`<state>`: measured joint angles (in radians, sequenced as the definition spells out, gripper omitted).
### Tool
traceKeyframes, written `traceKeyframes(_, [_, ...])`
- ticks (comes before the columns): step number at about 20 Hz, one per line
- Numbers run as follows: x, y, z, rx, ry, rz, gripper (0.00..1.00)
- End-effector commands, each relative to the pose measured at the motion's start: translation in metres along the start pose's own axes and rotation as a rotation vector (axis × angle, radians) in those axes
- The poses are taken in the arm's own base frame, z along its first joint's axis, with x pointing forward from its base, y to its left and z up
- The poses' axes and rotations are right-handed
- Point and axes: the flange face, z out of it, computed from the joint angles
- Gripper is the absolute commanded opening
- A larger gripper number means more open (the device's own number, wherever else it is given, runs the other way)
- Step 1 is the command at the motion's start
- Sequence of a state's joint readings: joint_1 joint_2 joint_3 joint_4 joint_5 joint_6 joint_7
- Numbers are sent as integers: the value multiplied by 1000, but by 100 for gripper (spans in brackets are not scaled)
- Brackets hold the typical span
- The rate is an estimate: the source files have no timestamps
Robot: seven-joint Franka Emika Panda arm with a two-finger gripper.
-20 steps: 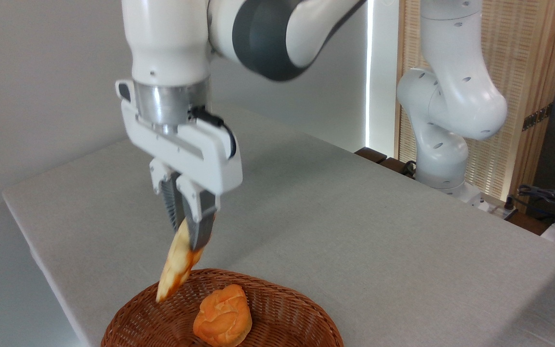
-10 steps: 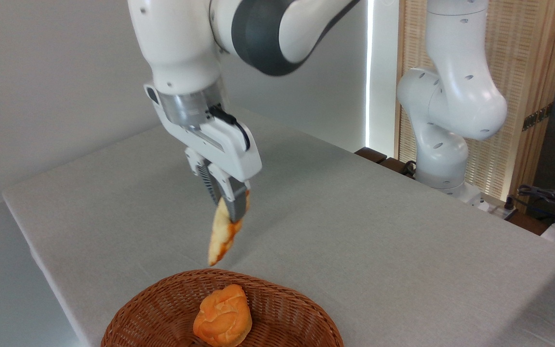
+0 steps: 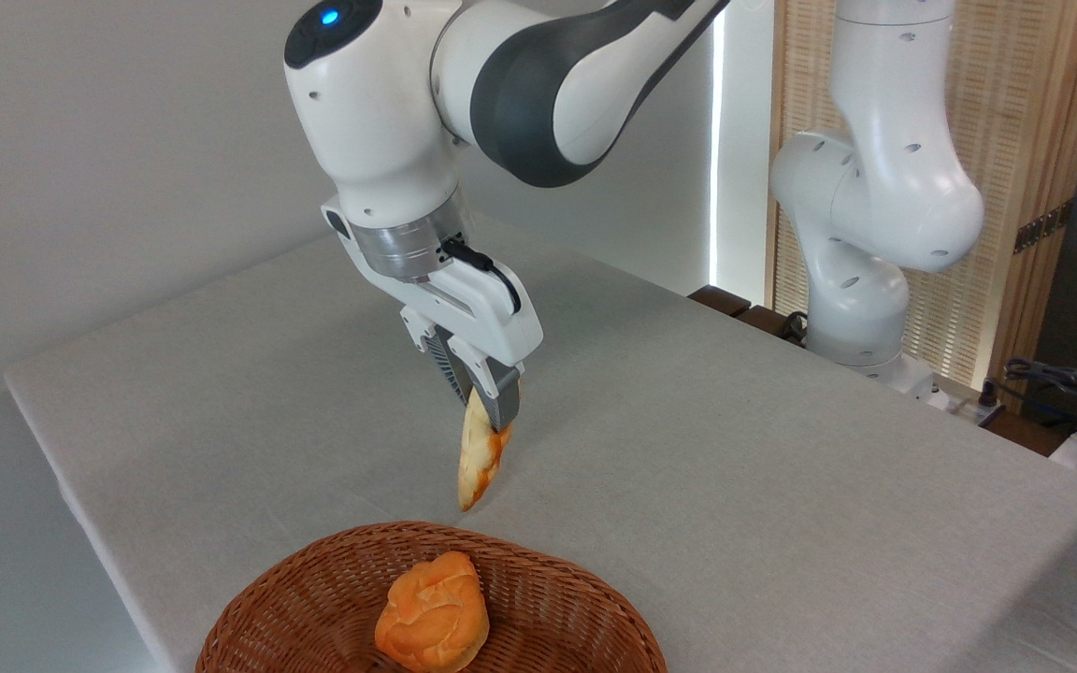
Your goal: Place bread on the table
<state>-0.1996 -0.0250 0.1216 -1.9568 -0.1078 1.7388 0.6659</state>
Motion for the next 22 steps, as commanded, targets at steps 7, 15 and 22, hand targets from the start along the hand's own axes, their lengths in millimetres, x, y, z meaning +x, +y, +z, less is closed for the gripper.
traceKeyframes(7, [1,4,2,20,6,-3,100])
traceKeyframes(15, [5,-1,-39,136,53,17,100])
traceKeyframes(22, [-3,-20,-99,231,156,-12,100])
